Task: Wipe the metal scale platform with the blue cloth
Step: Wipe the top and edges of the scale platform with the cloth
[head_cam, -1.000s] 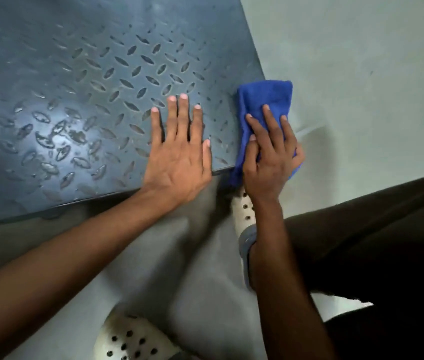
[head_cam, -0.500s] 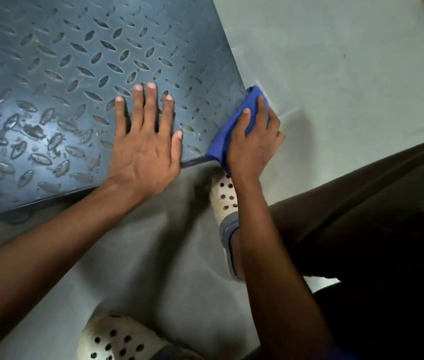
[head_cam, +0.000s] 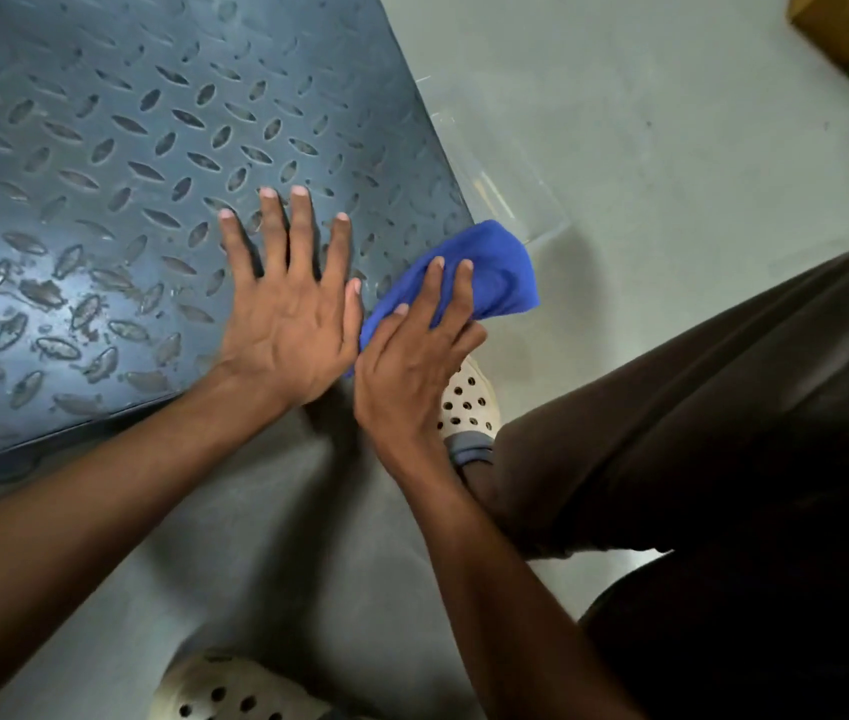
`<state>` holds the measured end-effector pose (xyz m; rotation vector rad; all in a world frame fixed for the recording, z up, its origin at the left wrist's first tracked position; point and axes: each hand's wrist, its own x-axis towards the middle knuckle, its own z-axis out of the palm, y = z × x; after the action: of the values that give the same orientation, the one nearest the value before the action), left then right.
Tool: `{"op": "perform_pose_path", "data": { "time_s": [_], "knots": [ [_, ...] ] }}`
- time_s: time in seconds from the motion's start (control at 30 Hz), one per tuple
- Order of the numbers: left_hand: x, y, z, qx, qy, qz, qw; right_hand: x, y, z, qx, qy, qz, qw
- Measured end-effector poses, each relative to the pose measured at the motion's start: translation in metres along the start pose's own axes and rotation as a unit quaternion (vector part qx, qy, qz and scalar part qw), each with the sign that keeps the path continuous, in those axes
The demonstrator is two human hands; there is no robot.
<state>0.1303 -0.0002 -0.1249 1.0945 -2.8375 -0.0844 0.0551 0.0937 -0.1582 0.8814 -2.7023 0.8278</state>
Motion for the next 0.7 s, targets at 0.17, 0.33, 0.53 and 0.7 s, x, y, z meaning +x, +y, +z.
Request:
{"op": "perform_pose_path", "data": {
  "time_s": [0.17,0.33,0.53,0.7],
  "knots": [
    [0.000,-0.002,0.000,0.005,0.000,0.006,1.000,0.050,0.021,0.006,-0.030,0.046,0.063,0.997],
    [-0.004,-0.004,-0.003,-0.001,-0.005,0.010,1.000,0.024,0.013,-0.007,-0.038,0.034,0.026,0.998],
    [0.004,-0.029,-0.009,-0.047,0.019,0.059,0.997,0.049,-0.013,-0.003,-0.066,-0.009,-0.075,0.995],
    [0.018,-0.053,-0.013,-0.080,0.045,0.018,0.996,0.099,-0.011,0.013,-0.115,-0.113,-0.059,0.985]
  ]
}}
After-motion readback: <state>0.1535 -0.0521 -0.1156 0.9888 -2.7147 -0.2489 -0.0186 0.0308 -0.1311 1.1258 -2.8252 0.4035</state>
